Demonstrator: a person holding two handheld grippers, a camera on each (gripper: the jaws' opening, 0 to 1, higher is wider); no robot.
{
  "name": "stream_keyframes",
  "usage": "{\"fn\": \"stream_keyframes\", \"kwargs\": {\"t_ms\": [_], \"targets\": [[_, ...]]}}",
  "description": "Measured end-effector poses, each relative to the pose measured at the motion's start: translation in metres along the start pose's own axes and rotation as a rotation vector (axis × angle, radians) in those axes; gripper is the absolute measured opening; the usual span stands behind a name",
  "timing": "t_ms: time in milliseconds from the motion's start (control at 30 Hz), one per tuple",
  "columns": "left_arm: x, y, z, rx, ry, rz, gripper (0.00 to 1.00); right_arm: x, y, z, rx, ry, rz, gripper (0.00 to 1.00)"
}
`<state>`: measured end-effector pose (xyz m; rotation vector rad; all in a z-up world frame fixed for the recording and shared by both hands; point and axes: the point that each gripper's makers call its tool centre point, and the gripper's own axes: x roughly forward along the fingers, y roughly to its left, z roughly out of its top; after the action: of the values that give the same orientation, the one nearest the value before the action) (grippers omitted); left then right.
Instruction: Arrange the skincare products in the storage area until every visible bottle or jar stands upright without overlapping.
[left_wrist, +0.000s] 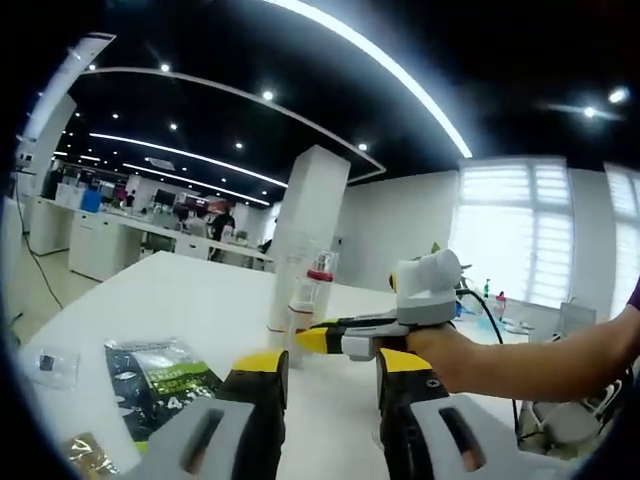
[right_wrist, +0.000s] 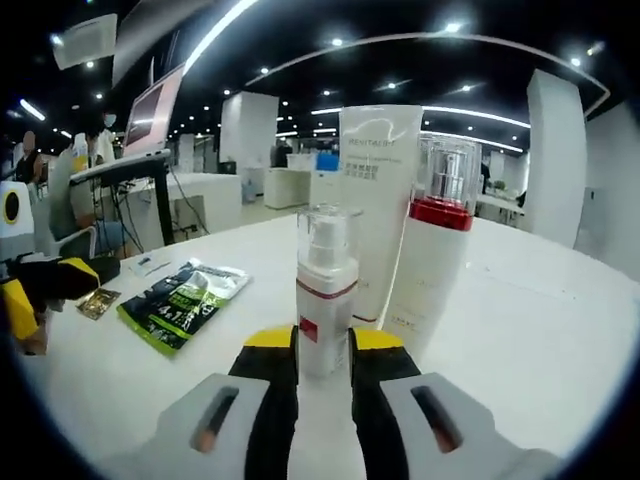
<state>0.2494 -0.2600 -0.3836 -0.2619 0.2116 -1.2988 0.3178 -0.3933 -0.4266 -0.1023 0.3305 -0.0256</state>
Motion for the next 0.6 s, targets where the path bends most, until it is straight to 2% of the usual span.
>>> {"fn": "stream_keyframes", "kwargs": {"t_ms": [300,600], "targets": [[-0.0011,0.0025,0.0001,0.000,0.002,0.001,0.35,0.0047,-0.0051,-0.0041,-0.011,0.014,-0.016,0.14],[-0.0020,0.0009,-0.0035,-0.002,0.014,0.001,0.35,0.0032,-0.0082,-0.0008,0.002,0.009,-0.030,0.15]]}}
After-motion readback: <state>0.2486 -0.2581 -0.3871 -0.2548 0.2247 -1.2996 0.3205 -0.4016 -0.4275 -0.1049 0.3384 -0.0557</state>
